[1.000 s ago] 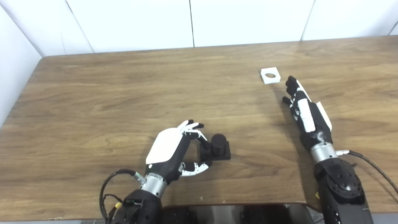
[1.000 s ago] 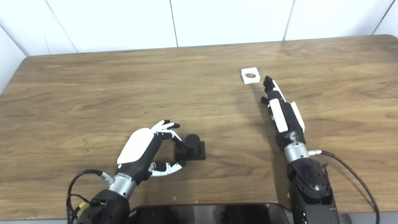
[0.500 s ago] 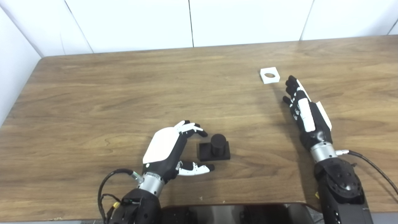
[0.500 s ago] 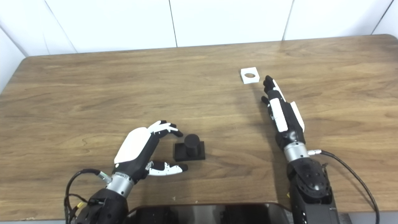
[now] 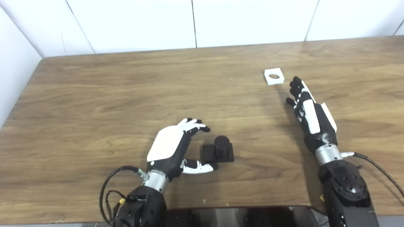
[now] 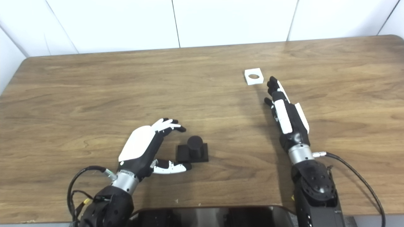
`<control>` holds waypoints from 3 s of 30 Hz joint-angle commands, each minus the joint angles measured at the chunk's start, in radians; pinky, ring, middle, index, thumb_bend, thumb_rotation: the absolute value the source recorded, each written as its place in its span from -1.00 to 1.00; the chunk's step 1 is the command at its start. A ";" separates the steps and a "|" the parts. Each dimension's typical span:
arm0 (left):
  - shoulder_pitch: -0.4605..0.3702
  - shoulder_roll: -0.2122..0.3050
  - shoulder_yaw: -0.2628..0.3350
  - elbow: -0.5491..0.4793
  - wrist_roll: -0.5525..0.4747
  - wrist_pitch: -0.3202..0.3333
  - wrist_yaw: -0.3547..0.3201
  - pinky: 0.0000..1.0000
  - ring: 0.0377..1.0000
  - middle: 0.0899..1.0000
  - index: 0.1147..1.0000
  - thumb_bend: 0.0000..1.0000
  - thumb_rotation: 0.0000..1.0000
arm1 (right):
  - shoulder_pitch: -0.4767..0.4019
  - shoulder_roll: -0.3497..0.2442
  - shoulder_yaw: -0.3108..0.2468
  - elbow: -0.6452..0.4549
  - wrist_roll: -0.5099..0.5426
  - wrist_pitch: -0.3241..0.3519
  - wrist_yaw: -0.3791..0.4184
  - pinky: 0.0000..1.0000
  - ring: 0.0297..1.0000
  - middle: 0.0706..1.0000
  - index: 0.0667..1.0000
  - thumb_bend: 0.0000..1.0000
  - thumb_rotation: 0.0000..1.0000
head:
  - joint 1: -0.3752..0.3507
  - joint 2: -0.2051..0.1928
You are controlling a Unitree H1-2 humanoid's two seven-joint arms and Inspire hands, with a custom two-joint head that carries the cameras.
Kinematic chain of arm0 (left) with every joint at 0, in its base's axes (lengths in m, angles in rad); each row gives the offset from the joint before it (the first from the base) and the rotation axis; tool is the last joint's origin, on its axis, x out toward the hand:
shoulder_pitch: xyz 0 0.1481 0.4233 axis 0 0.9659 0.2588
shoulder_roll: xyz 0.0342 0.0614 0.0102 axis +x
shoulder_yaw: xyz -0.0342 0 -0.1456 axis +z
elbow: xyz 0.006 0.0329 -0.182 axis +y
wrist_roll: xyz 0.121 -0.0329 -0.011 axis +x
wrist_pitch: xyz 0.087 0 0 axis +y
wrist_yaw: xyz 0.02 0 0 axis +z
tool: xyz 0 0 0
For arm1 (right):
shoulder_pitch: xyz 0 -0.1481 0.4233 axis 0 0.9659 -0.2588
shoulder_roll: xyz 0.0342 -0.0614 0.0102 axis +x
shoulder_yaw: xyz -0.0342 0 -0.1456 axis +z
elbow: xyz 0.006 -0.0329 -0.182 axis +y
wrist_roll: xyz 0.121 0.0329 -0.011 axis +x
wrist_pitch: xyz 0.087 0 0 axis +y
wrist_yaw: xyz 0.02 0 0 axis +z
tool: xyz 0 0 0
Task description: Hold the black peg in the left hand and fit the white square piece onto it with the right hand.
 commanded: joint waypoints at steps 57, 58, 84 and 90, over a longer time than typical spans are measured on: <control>-0.057 0.036 -0.035 0.121 0.156 -0.100 0.015 1.00 0.93 0.69 -0.16 0.05 -0.85 | 0.047 0.012 -0.006 -0.007 0.022 0.011 0.000 0.85 0.97 0.93 1.00 0.43 0.87 | 0.004 0.030; -0.057 0.035 -0.035 0.121 0.157 -0.096 0.010 1.00 0.94 0.69 -0.16 0.05 -0.85 | 0.046 0.010 -0.006 -0.007 0.023 0.008 0.001 0.85 0.97 0.92 1.00 0.42 0.87 | 0.004 0.030; -0.047 -0.013 -0.037 0.087 0.182 -0.032 -0.098 1.00 1.00 0.72 -0.15 0.04 -0.84 | 0.032 -0.054 -0.002 -0.079 0.012 0.036 0.026 0.80 0.96 0.92 0.97 0.35 0.92 | 0.001 0.039; -0.033 -0.050 -0.036 0.082 0.210 0.017 -0.104 1.00 1.00 0.71 -0.16 0.04 -0.84 | 0.033 -0.071 -0.002 -0.089 0.022 0.049 0.037 0.80 0.96 0.93 0.97 0.35 0.93 | 0.005 0.043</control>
